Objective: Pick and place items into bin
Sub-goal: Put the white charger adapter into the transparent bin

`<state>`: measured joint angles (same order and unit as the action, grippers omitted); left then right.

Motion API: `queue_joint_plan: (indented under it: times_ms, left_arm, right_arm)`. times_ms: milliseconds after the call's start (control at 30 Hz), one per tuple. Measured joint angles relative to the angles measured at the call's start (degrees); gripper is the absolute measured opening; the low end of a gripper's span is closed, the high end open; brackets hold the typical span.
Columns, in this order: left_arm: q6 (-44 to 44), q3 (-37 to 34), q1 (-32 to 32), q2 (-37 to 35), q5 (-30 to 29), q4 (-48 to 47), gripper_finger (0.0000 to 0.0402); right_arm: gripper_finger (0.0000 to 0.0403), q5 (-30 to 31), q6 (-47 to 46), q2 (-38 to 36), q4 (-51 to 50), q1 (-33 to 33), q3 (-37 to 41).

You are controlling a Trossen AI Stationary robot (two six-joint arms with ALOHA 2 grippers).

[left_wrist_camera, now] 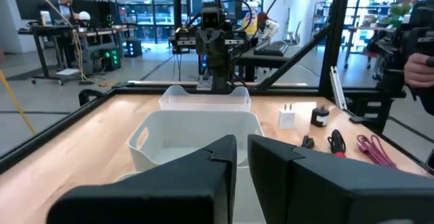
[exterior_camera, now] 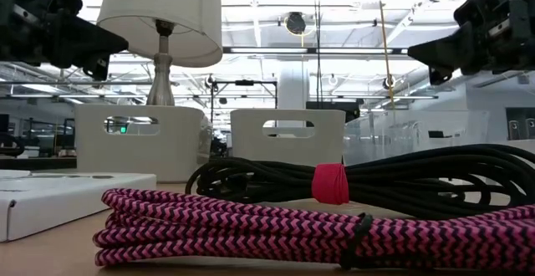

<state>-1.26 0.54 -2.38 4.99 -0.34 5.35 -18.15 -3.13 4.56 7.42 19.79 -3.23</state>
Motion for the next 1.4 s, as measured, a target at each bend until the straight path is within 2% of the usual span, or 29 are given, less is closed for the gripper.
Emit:
queue_joint_plan:
  times_ms: [200,333,500,667,767,867,967,1067,1200,1400]
  left_arm:
    - [0.0,0.0,0.0,0.0,0.0,0.7,0.0047]
    - [0.0,0.0,0.0,0.0,0.0,0.9,0.0047]
    - [-0.2,0.0,0.0,0.0,-0.2,0.8,0.0047]
    - [-0.2,0.0,0.0,0.0,-0.2,0.8,0.0047]
    - [-0.2,0.0,0.0,0.0,-0.2,0.7,0.0047]
    - [-1.1,0.1,0.0,0.0,0.8,-0.6,0.0047]
    - [-1.9,0.1,0.0,0.0,1.4,-1.1,0.0047]
    - [-1.9,0.1,0.0,0.0,1.6,-1.1,0.0047]
    - [-1.9,0.1,0.0,0.0,1.6,-1.1,0.0047]
    - [-3.0,0.1,0.0,0.0,0.7,-0.9,0.0047]
  right_arm:
    - [0.0004,-2.4,2.6,0.0,0.7,-0.2,-0.9]
    - [0.0004,-3.1,4.5,0.8,-1.4,-3.2,-4.8]
    - [0.001,-2.6,4.2,4.6,-12.9,-10.4,-13.4]
    - [0.0053,5.0,2.0,11.5,-20.9,-19.2,-19.8]
    - [0.0094,9.3,0.1,16.3,-22.1,-24.0,-22.6]
    - [0.0143,10.9,-1.0,21.2,-23.6,-27.9,-25.5]
    - [0.0192,12.6,0.4,25.8,-23.4,-31.7,-28.5]
    - [0.0228,17.7,5.6,29.8,-25.2,-35.8,-31.8]
    - [0.0256,26.3,12.7,35.3,-29.7,-41.3,-36.3]
    - [0.0267,31.8,14.9,43.3,-36.1,-48.3,-41.6]
